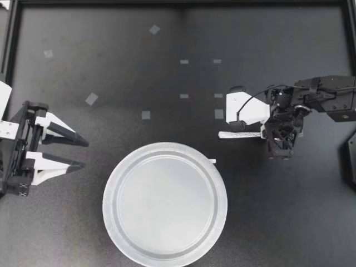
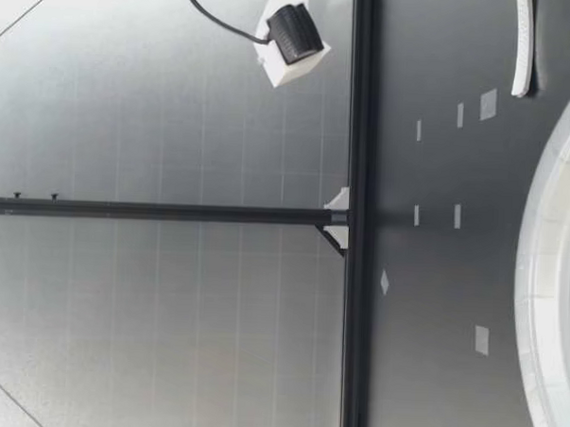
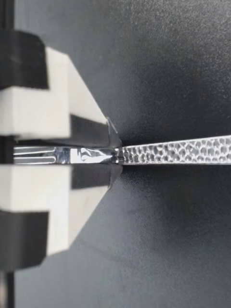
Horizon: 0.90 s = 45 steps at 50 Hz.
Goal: Pick up the fork and place it on the plate.
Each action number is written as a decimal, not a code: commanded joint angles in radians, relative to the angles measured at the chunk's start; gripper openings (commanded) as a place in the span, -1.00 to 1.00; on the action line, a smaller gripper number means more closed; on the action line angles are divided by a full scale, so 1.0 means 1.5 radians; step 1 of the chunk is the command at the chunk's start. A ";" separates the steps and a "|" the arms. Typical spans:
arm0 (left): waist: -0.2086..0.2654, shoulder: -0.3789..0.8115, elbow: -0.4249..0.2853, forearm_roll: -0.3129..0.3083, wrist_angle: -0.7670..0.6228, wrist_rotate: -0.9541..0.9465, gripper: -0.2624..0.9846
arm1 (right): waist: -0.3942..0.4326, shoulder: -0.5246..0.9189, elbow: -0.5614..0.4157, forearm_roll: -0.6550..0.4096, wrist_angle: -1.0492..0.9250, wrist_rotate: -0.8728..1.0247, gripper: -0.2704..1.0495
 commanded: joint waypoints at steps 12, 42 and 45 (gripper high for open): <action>0.061 0.009 -0.121 0.176 0.220 0.164 0.35 | -0.004 -0.132 -0.129 0.367 0.026 0.004 -0.50; 0.078 0.045 -0.141 1.081 0.363 0.167 0.36 | 0.009 -0.052 -0.173 1.247 0.132 -0.216 -0.50; 0.077 0.050 -0.143 1.120 0.346 0.129 0.36 | 0.006 -0.028 -0.204 1.247 0.135 -0.225 -0.50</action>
